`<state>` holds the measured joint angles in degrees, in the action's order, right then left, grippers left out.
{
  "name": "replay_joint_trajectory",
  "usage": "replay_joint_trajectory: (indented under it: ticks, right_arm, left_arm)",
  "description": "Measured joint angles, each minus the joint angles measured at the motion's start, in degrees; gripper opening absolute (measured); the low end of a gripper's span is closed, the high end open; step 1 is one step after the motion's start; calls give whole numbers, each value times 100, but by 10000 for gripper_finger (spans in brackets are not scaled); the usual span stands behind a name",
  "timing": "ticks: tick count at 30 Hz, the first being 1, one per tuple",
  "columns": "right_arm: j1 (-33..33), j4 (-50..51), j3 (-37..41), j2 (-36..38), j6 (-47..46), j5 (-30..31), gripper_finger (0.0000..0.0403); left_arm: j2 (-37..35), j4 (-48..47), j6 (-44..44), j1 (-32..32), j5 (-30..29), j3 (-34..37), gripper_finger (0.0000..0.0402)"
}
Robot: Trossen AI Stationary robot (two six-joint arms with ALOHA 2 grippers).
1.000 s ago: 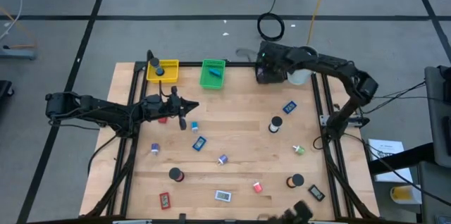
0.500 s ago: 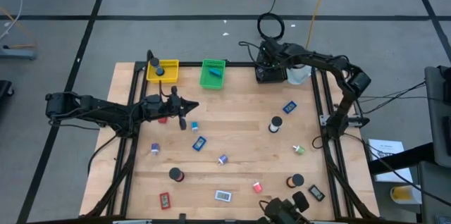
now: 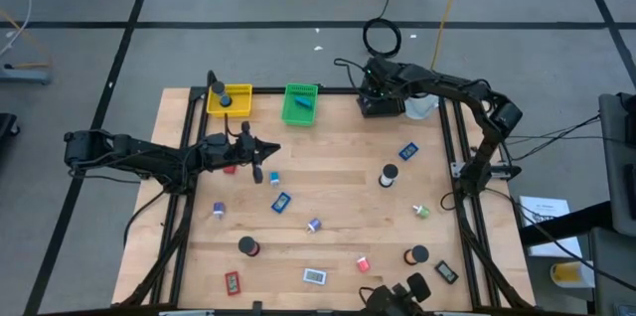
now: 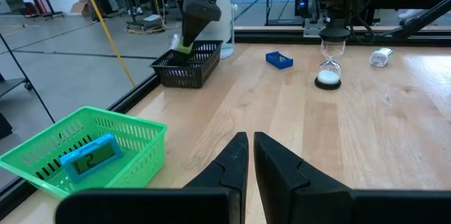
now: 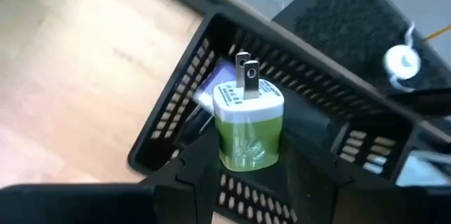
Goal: Pick & Place Office items
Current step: Put the top green charger adapter into the black bin
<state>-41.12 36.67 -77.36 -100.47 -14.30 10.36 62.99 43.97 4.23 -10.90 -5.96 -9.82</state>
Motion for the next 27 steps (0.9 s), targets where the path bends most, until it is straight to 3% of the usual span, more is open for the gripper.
replay_joint_trajectory:
  ticks: [3, 9, 14, 27]
  right_arm:
    - [66, -183, 0, 10, 77, 311, 130]
    - [148, -444, -4, 67, 178, 359, 130]
    - [244, -311, -4, -36, 165, 1034, 130]
    - [636, -351, -15, -232, 384, 1527, 130]
  left_arm:
    - [1, 0, 0, 0, 0, 0, 33]
    - [1, 0, 0, 0, 1, 0, 33]
    - [1, 0, 0, 0, 0, 0, 33]
    - [1, 0, 0, 0, 0, 0, 33]
